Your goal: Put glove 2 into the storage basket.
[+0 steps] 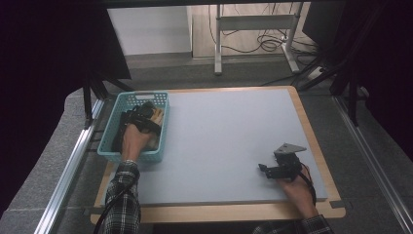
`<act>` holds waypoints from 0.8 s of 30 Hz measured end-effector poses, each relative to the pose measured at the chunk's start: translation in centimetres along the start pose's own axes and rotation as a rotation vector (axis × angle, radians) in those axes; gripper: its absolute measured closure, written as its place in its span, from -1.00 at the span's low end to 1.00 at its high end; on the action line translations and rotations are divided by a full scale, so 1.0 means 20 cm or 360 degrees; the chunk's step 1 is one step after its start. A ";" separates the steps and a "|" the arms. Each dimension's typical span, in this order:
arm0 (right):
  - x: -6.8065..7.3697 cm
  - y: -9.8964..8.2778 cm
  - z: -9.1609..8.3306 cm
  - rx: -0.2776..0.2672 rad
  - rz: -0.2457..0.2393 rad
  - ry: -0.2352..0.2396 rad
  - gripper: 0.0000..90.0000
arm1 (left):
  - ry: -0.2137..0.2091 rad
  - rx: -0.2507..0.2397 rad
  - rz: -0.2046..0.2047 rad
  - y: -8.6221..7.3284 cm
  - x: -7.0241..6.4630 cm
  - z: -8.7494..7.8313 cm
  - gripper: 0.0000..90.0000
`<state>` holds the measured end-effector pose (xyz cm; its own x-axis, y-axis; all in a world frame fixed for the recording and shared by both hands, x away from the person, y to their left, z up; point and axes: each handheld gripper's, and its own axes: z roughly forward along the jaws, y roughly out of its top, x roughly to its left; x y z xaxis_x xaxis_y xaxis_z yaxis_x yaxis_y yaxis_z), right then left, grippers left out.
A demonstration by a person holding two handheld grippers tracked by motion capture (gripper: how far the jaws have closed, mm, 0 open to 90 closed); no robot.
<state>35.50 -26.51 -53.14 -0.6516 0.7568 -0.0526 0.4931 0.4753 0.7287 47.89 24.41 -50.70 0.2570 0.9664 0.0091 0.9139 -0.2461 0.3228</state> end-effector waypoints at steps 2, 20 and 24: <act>0.00 0.00 0.00 0.0000 0.0000 0.0000 -0.62 | -0.0016 0.0002 0.0000 -0.01 0.01 -0.01 -0.69; 0.00 0.00 0.00 0.0000 -0.0001 0.0000 -0.62 | 0.0080 -0.0225 -0.0036 -0.12 0.15 -0.25 0.68; 0.00 0.00 0.00 0.0000 -0.0001 -0.0001 -0.62 | 0.0085 -0.0117 0.0033 -0.12 0.13 -0.16 0.86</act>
<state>35.50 -26.50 -53.14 -0.6516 0.7567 -0.0533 0.4930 0.4758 0.7284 45.40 27.67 -48.44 0.2565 0.9643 0.0665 0.8826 -0.2617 0.3905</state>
